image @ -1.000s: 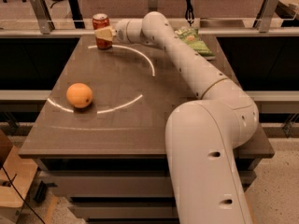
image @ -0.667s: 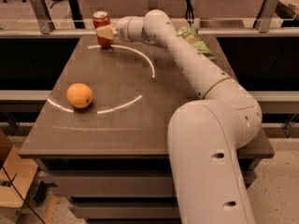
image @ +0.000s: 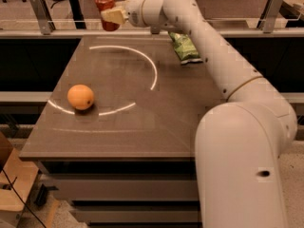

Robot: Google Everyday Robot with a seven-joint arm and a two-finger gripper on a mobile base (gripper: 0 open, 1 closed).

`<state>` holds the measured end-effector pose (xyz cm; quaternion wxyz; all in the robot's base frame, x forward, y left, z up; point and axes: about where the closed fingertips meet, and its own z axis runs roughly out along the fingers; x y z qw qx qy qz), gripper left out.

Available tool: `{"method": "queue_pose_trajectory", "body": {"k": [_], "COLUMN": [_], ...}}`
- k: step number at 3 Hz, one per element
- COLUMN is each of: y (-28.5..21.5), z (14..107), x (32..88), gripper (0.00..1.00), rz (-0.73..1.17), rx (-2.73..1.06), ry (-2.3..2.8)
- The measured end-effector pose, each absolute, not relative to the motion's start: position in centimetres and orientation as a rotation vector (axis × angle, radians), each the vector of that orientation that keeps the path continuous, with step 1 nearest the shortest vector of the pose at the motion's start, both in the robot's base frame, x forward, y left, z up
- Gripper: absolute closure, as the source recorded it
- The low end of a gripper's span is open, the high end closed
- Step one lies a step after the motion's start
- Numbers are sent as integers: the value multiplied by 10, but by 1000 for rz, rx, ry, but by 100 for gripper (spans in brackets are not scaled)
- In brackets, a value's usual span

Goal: Knock coke can over

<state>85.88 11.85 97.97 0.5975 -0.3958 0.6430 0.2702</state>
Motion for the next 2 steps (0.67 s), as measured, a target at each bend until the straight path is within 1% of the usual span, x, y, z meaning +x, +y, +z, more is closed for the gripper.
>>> {"method": "queue_pose_trajectory", "body": {"k": [1, 2], "y": [100, 100], "z": [1022, 1022], "x": [832, 831], "gripper": [100, 100], "rz": [609, 609], "rx": [-976, -985], "ry": [1421, 1419]}}
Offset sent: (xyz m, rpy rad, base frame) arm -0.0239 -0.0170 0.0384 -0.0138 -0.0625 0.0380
